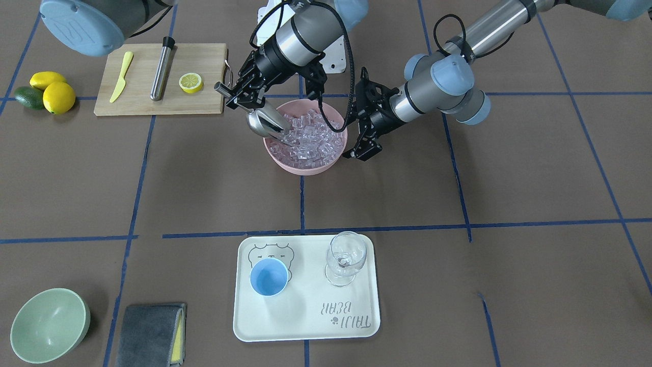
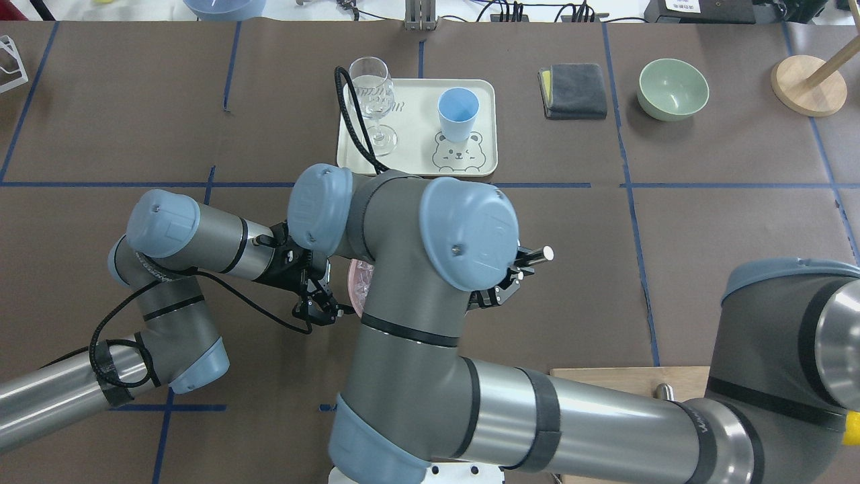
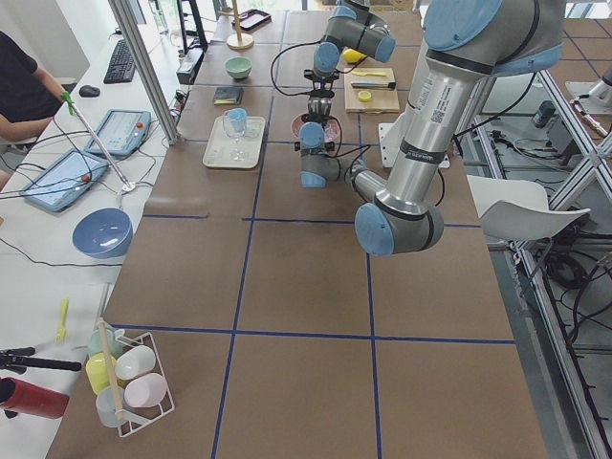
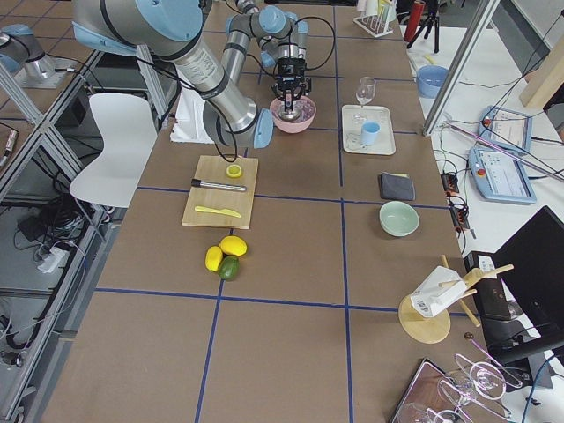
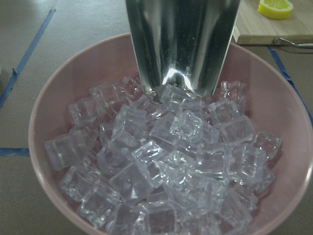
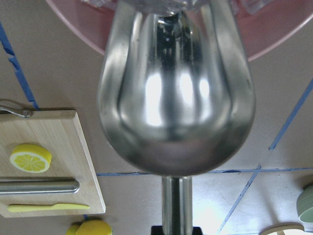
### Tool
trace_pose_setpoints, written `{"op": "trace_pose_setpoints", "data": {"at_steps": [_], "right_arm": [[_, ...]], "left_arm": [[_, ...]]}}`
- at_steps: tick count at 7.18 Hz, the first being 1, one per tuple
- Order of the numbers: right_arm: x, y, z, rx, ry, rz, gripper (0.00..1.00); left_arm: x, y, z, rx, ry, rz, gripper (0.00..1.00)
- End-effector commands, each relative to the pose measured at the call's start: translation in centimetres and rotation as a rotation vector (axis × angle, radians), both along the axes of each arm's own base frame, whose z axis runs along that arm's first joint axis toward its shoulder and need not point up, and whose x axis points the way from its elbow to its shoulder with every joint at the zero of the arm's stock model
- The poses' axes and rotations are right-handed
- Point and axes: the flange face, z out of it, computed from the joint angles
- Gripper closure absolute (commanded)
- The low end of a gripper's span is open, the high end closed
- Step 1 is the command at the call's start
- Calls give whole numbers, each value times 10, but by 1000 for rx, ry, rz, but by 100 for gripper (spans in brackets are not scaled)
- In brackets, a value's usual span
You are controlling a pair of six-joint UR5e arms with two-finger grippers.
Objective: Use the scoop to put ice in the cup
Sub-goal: 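Lower the scoop with the right gripper into the ice cubes, then push the scoop through the ice with the right gripper to fill it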
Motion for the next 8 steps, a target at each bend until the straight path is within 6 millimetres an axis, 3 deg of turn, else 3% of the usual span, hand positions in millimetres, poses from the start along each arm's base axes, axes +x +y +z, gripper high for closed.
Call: {"op": "trace_pose_setpoints", "data": {"at_steps": [1, 8], "right_arm": [[19, 8, 22, 24, -68, 0, 100], [2, 5, 42, 64, -175, 4, 100]], "left_arm": [[0, 0, 0, 1, 0, 0, 0], [0, 0, -1, 4, 2, 0, 0]]}}
